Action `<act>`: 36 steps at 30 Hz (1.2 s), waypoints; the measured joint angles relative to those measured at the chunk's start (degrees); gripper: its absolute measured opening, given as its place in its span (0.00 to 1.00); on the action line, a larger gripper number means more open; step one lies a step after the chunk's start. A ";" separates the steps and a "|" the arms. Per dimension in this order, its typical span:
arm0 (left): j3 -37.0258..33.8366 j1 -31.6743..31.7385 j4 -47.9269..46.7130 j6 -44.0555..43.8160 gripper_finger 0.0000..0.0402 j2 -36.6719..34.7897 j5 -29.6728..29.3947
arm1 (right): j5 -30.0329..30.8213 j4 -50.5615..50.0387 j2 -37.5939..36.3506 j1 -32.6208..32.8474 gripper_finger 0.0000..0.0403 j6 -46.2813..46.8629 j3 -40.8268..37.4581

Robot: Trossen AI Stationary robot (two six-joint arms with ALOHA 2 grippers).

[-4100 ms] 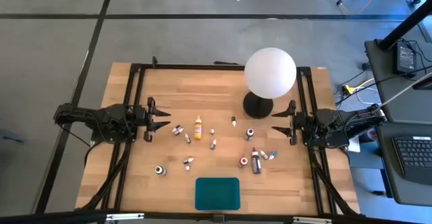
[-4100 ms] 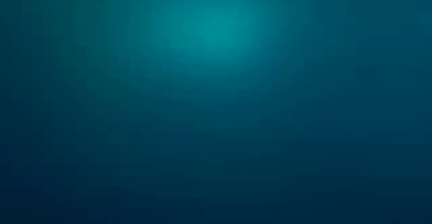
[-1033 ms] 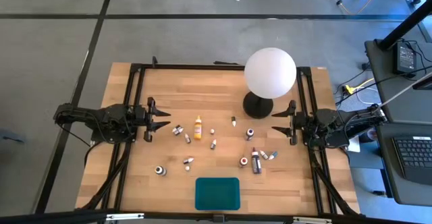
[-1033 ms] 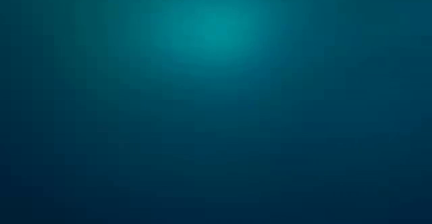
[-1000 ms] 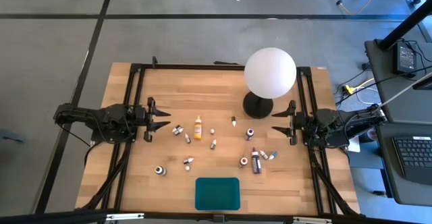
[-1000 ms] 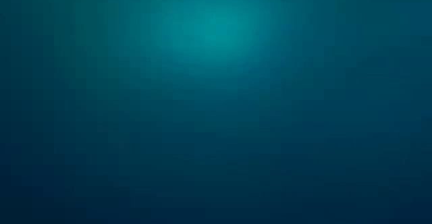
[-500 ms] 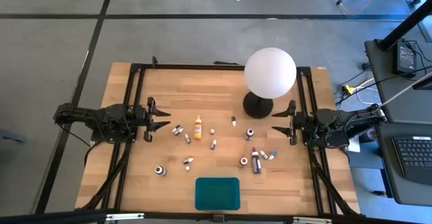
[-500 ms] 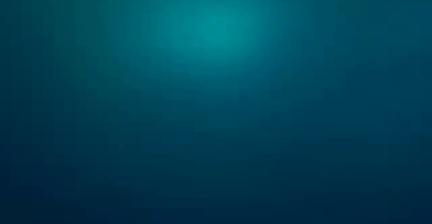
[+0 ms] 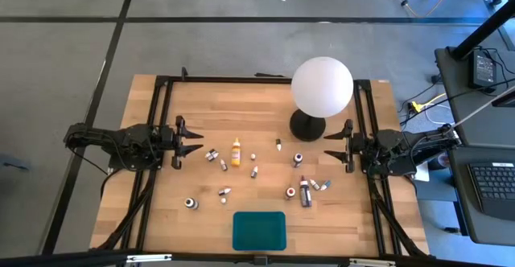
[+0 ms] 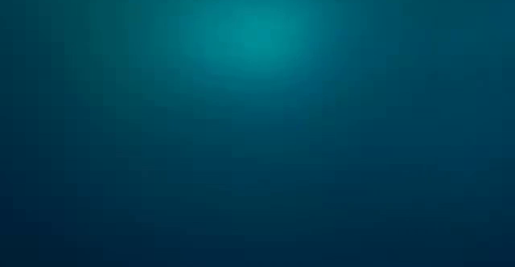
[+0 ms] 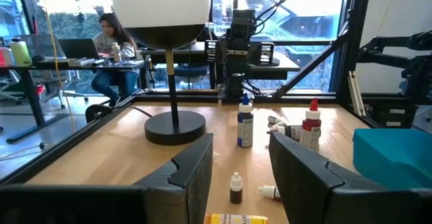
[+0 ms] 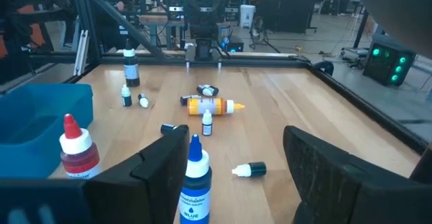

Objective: Pick & Place food coloring
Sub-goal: Put the large black food coloring bottle into the blue bin

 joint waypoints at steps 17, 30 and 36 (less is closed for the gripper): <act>-0.02 -0.01 0.27 -1.99 0.36 -0.01 1.71 | 0.02 0.00 0.00 0.00 0.60 -0.07 0.01; 0.00 -0.02 0.90 -2.06 0.49 -0.01 -3.00 | 0.02 -0.02 0.00 0.00 0.60 0.46 0.01; 0.00 0.00 0.90 -3.29 0.61 0.01 -2.90 | 0.02 -0.04 0.00 0.00 0.60 -0.15 0.02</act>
